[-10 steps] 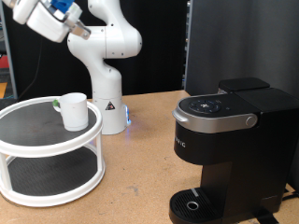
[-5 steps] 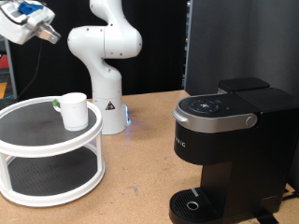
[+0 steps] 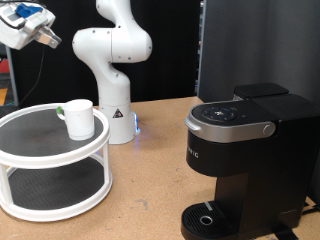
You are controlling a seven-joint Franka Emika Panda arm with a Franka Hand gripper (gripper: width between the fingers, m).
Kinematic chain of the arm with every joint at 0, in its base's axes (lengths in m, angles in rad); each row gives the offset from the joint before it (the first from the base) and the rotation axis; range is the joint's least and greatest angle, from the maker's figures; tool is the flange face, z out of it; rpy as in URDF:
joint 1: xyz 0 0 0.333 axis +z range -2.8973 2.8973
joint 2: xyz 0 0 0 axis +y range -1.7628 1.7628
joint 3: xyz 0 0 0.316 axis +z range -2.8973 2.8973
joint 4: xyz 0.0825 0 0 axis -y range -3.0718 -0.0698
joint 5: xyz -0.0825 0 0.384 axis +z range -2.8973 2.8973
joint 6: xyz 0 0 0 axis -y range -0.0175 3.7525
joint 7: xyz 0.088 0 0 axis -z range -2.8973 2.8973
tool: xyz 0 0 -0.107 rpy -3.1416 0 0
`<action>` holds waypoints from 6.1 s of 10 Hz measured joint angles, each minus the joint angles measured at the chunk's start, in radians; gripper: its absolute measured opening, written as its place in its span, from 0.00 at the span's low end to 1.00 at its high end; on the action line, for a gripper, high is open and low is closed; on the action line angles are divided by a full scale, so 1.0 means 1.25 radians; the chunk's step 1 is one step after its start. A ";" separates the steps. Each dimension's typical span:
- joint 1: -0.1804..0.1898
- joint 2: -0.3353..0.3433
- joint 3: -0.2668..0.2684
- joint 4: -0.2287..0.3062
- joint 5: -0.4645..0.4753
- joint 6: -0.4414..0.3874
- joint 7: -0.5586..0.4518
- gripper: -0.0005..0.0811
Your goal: Make a cup of coffee with the keurig machine
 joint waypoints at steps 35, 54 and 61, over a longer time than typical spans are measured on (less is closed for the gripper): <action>-0.055 -0.024 -0.085 -0.342 0.039 0.443 -0.260 0.99; -0.040 0.029 -0.089 -0.343 0.089 0.446 -0.273 0.10; -0.051 -0.005 -0.076 -0.262 0.027 0.293 -0.141 0.09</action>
